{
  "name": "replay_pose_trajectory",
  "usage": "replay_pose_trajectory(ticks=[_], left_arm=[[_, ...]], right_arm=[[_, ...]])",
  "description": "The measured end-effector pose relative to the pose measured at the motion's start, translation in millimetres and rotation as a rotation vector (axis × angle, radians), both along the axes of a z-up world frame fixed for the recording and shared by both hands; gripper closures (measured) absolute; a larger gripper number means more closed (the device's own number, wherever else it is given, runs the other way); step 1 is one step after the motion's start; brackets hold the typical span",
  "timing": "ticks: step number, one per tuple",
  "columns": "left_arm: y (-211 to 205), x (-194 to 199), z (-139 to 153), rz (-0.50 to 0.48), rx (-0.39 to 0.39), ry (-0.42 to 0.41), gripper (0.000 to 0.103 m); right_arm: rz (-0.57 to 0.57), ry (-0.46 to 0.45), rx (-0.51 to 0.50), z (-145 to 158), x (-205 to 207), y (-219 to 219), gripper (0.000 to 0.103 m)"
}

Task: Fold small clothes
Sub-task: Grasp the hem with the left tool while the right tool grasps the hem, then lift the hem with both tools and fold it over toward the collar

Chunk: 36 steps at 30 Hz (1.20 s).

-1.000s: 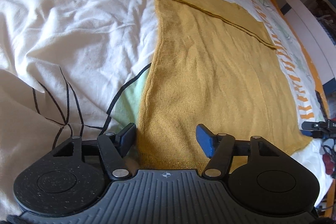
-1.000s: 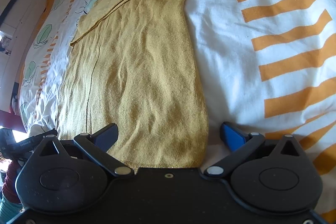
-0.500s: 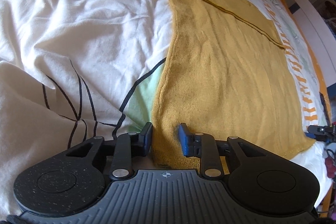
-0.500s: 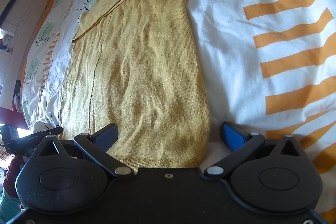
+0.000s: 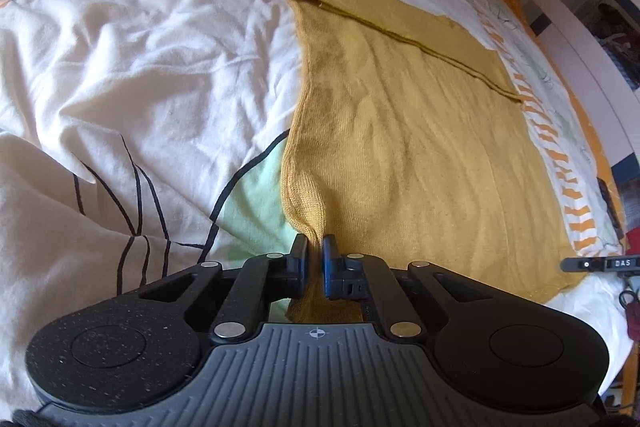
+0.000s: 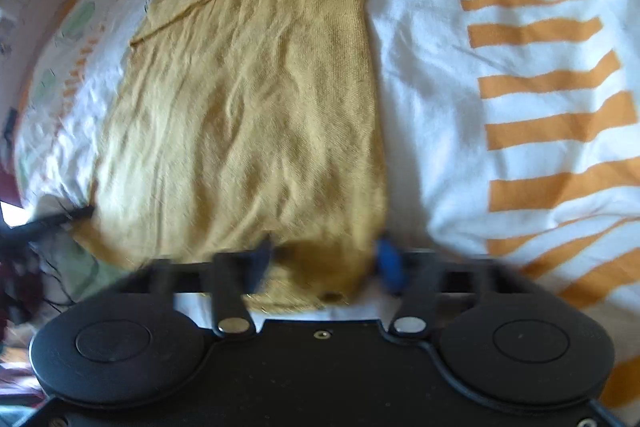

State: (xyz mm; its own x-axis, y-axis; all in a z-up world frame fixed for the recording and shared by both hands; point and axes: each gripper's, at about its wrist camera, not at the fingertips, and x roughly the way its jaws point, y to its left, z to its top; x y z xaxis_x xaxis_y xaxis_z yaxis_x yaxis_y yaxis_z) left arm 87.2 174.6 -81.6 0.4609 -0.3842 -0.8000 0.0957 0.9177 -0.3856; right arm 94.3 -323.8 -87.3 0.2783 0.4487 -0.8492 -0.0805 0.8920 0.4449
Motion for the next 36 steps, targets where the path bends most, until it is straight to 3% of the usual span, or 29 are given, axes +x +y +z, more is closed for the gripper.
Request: replay_pose_trajectory(ticks=[7,15,22,25,31,36], left_arm=[[1,-15,25,0.068,-0.092,-0.131,0.096],[2,9,58,0.128,-0.176,-0.244,0.097],[8,58,79,0.202,-0.240,-0.320,0.100],[11,84,85,0.233,-0.234,-0.353,0.099],[14,141,83,0.281,-0.243,-0.364,0.099],[7,191,72,0.306,-0.205,-0.366,0.100]], right_arm=[[-0.074,-0.164,0.153,25,-19,-8,0.087],[-0.166,-0.370,0.272,56,-5,-12,0.087],[-0.242,-0.491,0.299,74,43,-19,0.088],[-0.274,-0.533,0.296,77,71,-23,0.088],[-0.345,-0.563,0.282,69,132,-30,0.088],[-0.390,-0.552,0.272,51,183,-30,0.088]])
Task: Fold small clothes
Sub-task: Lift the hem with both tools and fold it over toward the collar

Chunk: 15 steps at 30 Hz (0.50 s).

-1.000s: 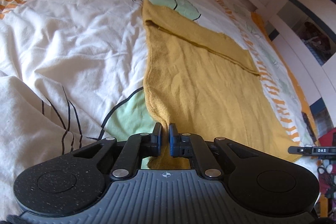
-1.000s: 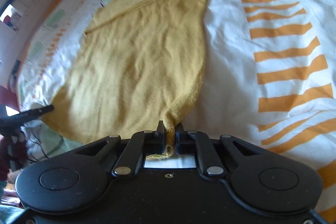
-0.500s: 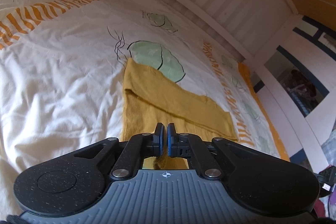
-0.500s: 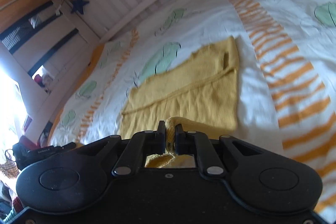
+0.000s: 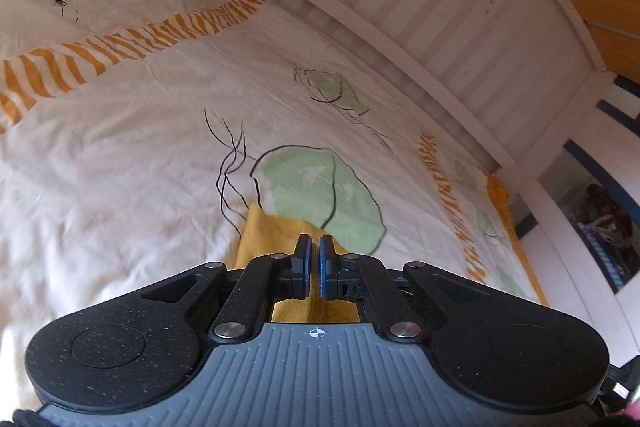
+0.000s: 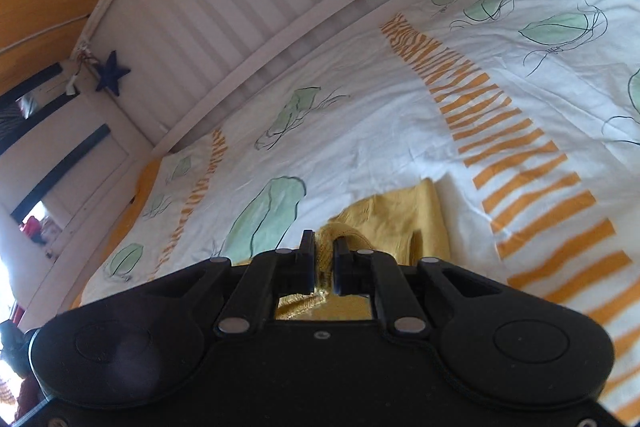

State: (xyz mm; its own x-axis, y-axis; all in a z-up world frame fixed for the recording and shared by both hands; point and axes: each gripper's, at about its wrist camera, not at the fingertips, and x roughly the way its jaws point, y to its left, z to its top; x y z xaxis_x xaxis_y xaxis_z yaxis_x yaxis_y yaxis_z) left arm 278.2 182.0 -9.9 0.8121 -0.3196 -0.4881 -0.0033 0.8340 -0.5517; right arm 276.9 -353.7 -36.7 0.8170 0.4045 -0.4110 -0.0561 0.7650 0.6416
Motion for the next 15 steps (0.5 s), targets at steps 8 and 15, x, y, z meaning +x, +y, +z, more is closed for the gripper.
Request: replay_pose_trajectory(ticks=[8,15], left_arm=[[-3,58,-25,0.064,0.095,0.046,0.102],[-14,52,-34,-0.028,0.205,0.050,0.096]], right_arm=[[-0.043,0.102,-0.034,-42,67,5,0.088],[-0.051,0.146,-0.072,-59,86,7,0.082]])
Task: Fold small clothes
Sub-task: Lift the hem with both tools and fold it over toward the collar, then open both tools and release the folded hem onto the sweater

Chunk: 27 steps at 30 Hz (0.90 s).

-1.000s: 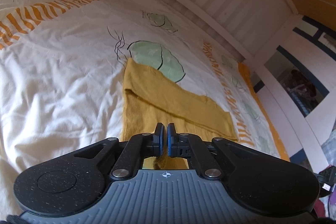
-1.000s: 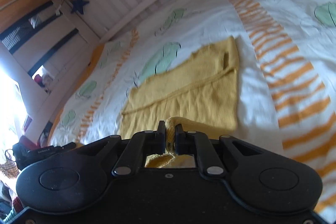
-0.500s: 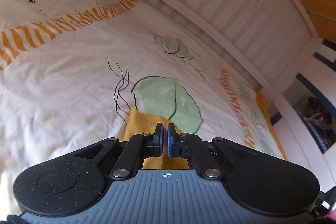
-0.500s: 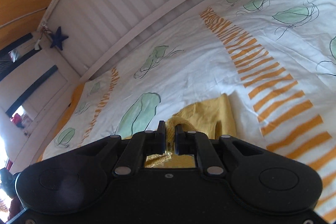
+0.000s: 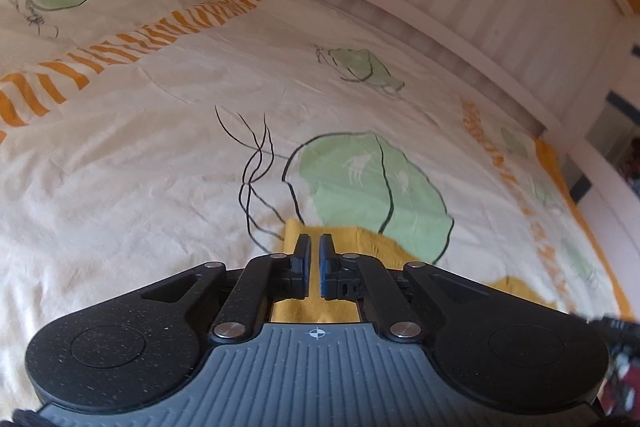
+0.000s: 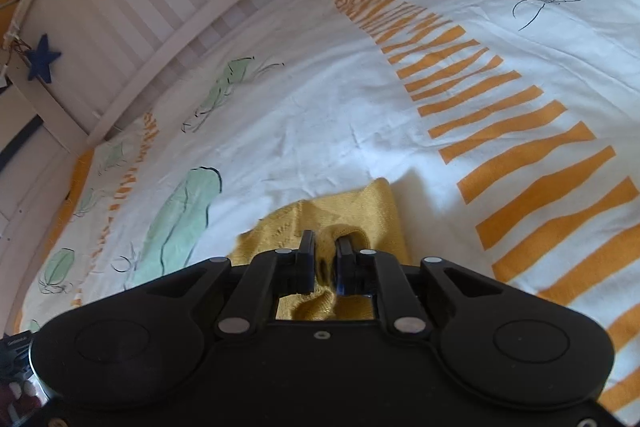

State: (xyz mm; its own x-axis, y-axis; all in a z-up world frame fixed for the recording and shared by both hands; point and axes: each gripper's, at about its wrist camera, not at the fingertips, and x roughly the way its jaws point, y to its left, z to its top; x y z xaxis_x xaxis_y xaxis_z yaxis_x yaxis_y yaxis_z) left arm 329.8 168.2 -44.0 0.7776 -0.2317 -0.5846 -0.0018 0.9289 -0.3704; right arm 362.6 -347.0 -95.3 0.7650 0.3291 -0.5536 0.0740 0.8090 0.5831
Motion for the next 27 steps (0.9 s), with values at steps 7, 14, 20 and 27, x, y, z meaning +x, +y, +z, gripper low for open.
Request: replay_pose_trajectory(ticks=[7,14,20,27], left_arm=[[-11,-35,-5,-0.096,0.113,0.018,0.083],[-47,-72,-13,-0.269,0.309,0.014,0.083],[-76,-86,-27,-0.369,0.361,0.025,0.083],[-89,-59,-36,-0.385,0.383,0.073,0.083]], right_arm=[[-0.078,-0.055,-0.027,8,-7,-10,0.034],[0.044,-0.107,-0.194,32,-37,15,0.034],[0.246,-0.146,-0.425,34,-68,76,0.034],[0.407,-0.160,-0.523,20,-81,129,0.035]])
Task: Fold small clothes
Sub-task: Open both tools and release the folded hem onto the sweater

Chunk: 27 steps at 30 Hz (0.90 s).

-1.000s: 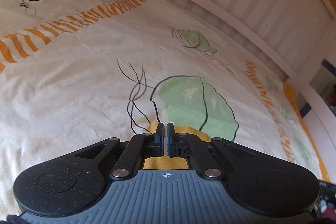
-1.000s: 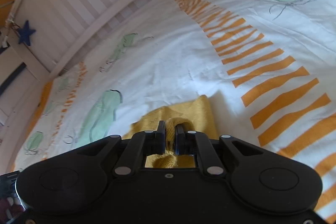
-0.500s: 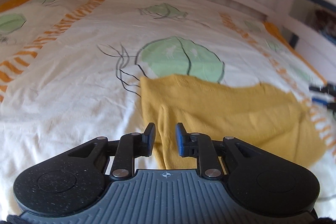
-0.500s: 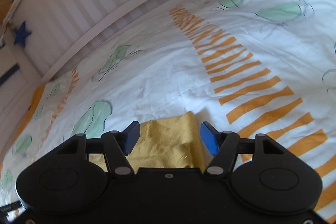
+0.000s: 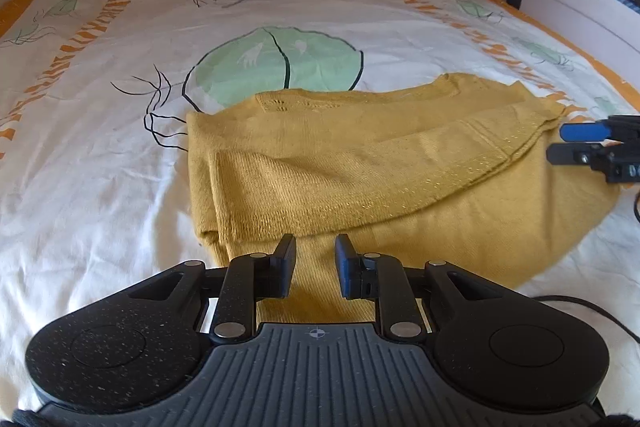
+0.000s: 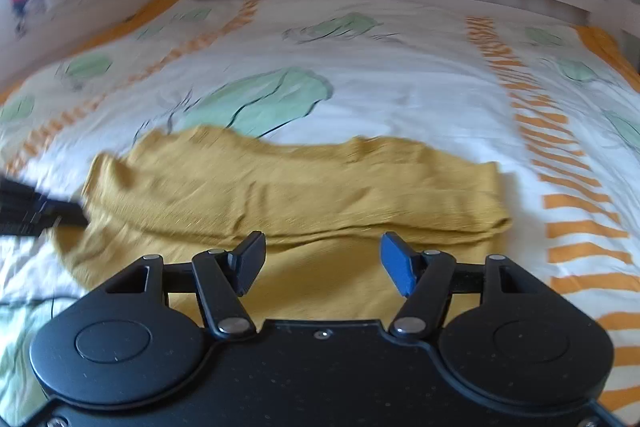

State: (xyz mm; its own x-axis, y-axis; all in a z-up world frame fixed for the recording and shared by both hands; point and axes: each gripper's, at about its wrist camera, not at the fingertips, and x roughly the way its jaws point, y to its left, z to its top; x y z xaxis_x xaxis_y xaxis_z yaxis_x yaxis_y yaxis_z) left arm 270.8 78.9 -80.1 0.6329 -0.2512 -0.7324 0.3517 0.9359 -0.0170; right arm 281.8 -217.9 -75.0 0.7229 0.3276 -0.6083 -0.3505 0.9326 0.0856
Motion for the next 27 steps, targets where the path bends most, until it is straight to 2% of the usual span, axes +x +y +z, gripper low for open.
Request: replay_pose_trajectory(ticks=[4,7,13,16,20,23,24,27], left_arm=[[-4,16,-5,-0.013,0.044,0.008,0.083],[-4,30,-3,-0.007,0.039,0.002,0.082],[-1,76,10,0.043,0.031,0.002,0.082],[5,101,16,0.105,0.031,0.004,0.082],[21,109,40,0.199,-0.049,-0.046,0.082],[35,101,54,0.226,-0.115,-0.071,0.077],[37,98,56,0.225,-0.115,-0.074,0.074],[41,86,55,0.205,-0.088,-0.068,0.073]], right_arm=[[0.057,-0.010,-0.078,-6,1,20,0.035],[0.082,-0.012,-0.138,-12,8,29,0.035],[0.043,0.002,-0.169,-15,47,32,0.034],[-0.018,0.023,-0.147,-12,77,27,0.034],[-0.144,0.078,-0.041,-7,105,7,0.034],[-0.191,0.088,0.016,-4,104,-7,0.034],[-0.194,0.089,0.020,-3,102,-10,0.034],[-0.193,0.091,0.016,-1,90,-16,0.034]])
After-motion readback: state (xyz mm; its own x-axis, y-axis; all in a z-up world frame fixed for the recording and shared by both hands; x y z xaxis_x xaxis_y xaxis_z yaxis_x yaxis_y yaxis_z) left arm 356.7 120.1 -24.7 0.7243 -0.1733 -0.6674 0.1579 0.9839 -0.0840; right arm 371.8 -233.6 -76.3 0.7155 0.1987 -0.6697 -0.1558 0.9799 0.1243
